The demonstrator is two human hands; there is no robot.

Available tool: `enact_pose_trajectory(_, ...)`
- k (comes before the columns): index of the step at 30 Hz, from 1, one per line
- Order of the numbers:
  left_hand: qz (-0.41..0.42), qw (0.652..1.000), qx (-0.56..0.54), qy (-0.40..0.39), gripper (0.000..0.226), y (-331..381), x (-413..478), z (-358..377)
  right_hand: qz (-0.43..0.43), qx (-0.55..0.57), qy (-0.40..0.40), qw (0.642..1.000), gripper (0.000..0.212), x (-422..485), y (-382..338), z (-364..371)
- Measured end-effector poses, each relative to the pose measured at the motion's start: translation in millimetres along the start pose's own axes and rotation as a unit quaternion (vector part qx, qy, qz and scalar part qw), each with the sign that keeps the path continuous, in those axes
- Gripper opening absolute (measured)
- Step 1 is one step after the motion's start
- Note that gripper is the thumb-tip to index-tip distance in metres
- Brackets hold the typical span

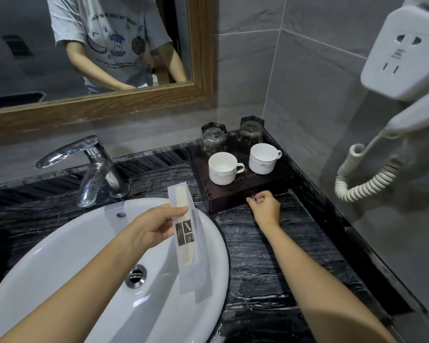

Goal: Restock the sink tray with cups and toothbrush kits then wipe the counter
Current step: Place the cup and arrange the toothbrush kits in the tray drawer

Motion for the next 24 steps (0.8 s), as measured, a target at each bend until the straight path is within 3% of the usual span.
enact_pose_trajectory(10, 0.015, 0.999, -0.025, 0.018, 0.009, -7.5, -3.7, 9.5, 0.003, 0.024, -0.01, 1.0, 0.014, -5.3, 3.4, -8.2)
enact_pose_trajectory(24, 0.008, 0.999, -0.027, -0.027, 0.008, -26.7, -19.5, 45.3, 0.026, 0.024, -0.014, 0.999, 0.026, -50.3, 46.5, -51.8)
Point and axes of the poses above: each hand's wrist, its own x-axis towards the middle knuckle, its own z-axis out of the palm, y = z × x, the point moved 5 cm from there along x, towards the middle knuckle, and after that the axes turned 6 degrees about z, right-handed, at the moved point
